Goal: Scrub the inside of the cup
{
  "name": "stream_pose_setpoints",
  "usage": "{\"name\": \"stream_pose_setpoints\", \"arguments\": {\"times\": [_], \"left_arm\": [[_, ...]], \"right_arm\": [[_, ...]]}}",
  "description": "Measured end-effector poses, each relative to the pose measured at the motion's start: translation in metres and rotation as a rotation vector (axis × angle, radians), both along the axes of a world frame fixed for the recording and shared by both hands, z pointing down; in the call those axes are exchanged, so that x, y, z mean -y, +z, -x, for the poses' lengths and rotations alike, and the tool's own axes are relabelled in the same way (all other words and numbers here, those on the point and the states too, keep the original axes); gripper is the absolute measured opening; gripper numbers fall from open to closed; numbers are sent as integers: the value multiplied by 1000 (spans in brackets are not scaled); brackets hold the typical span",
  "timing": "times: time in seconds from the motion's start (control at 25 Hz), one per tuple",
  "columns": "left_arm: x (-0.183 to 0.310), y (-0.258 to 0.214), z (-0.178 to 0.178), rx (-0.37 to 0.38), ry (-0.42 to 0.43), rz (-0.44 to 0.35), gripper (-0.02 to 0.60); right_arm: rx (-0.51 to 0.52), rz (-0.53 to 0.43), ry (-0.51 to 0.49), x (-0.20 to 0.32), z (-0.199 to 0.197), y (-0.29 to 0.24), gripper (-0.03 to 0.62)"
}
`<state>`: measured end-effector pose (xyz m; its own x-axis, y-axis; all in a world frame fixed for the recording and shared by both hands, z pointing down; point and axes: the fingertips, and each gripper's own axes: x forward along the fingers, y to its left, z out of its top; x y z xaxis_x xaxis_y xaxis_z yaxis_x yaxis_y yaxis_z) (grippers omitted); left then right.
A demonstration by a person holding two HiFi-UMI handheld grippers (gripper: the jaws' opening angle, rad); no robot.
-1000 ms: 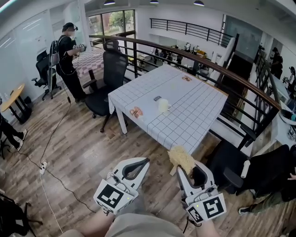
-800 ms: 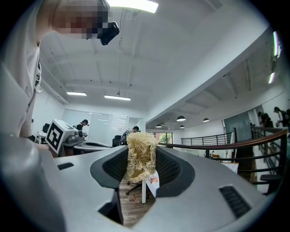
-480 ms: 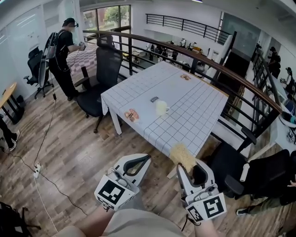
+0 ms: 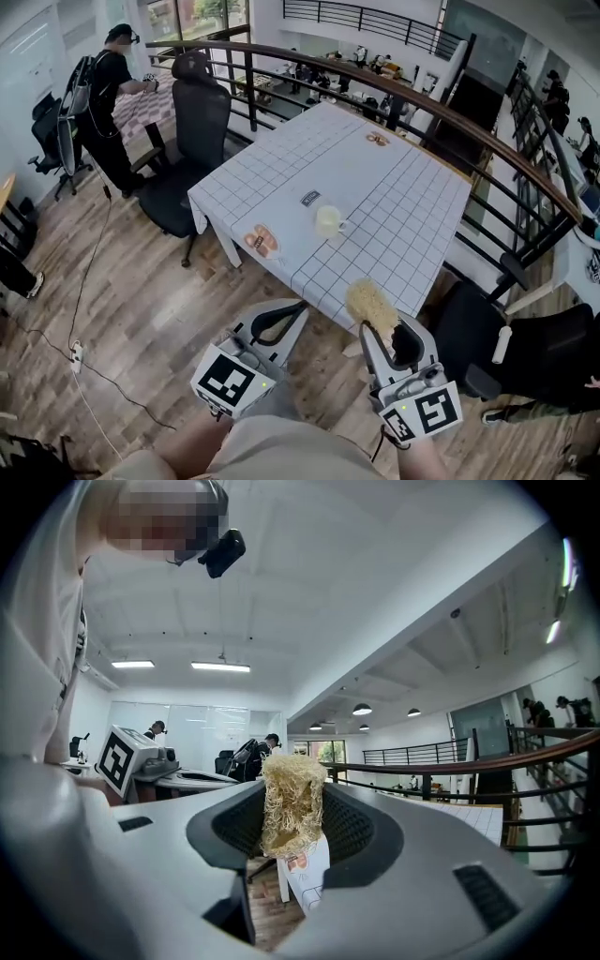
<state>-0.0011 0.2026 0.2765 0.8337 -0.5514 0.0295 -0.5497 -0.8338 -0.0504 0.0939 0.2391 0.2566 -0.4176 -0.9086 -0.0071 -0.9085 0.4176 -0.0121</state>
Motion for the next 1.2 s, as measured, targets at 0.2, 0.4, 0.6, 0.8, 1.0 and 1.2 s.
{"name": "stream_pose_setpoints", "arguments": {"times": [0.2,0.4,0.6,0.8,1.0,1.2], "left_arm": [[78,2,1,2,23,61,12],[146,-2,5,-5,58,69,12],[206,-1,12,-9,85,67,14],[245,6,23,-9,121,92,12],[285,10,10,10,132,96,12],[291,12,5,17,137,96,14]], "right_arm": [[4,49,26,77,2,7,169],[-2,72,49,142,8,5,169],[-2,82,79,201,15,7,169],[0,112,125,238,20,15,169],[9,115,163,275,0,17,169],[12,123,161,284,-4,16,169]]}}
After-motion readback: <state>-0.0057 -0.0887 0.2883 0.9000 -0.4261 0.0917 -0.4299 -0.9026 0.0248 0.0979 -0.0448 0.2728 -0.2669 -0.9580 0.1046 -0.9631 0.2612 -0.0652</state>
